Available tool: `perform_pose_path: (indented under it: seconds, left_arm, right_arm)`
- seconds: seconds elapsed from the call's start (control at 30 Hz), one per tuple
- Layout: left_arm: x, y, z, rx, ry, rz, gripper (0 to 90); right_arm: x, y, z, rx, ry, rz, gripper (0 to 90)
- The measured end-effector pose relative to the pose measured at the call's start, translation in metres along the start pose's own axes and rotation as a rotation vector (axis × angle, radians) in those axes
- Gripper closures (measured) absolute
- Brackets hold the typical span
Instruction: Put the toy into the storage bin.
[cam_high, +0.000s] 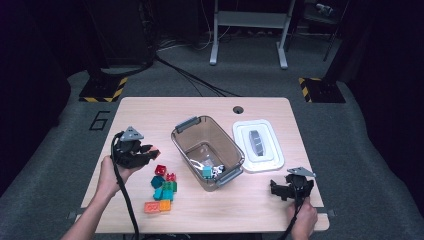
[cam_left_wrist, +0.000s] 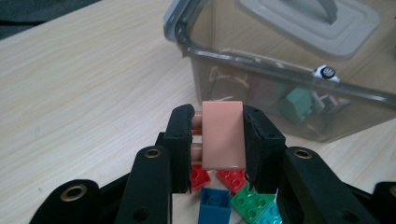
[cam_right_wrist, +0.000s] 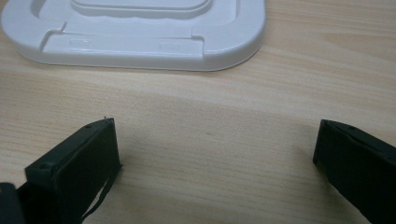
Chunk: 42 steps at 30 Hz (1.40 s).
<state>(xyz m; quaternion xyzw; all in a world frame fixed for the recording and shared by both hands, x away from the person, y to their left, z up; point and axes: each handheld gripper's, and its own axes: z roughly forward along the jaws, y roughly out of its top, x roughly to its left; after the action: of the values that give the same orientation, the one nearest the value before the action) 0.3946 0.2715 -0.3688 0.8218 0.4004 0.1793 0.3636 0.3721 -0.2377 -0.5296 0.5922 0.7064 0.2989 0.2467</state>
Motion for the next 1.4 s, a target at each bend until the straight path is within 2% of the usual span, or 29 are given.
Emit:
perform_pose_path:
  seconds: [0.1, 0.33, 0.53, 0.73, 1.03, 1.2, 1.4]
  left_arm:
    - [-0.005, 0.012, -0.001, -0.005, -0.011, 0.031, 66.1]
    - [-0.023, 0.033, 0.003, -0.014, -0.037, 0.076, 66.2]
    - [-0.039, 0.046, 0.01, -0.027, -0.065, 0.087, 66.2]
    - [-0.056, 0.057, 0.02, -0.026, -0.103, 0.124, 66.1]
    - [-0.082, 0.062, 0.036, -0.011, -0.169, 0.15, 66.1]
    - [-0.096, 0.059, 0.046, 0.016, -0.212, 0.171, 66.1]
    - [-0.109, 0.053, 0.057, 0.048, -0.254, 0.174, 66.1]
  right_arm:
    - [0.0, 0.0, 0.0, 0.0, 0.0, 0.0, 0.0]
    - [0.0, 0.0, 0.0, -0.001, 0.0, -0.001, 0.0]
    - [0.0, 0.0, 0.0, -0.001, 0.0, -0.001, 0.0]
    - [0.0, 0.0, 0.0, 0.0, 0.0, -0.001, 0.0]
    - [0.0, 0.0, 0.0, 0.0, 0.0, -0.001, 0.0]
    - [0.0, 0.0, 0.0, 0.0, 0.0, -0.001, 0.0]
    - [0.0, 0.0, 0.0, 0.0, 0.0, -0.001, 0.0]
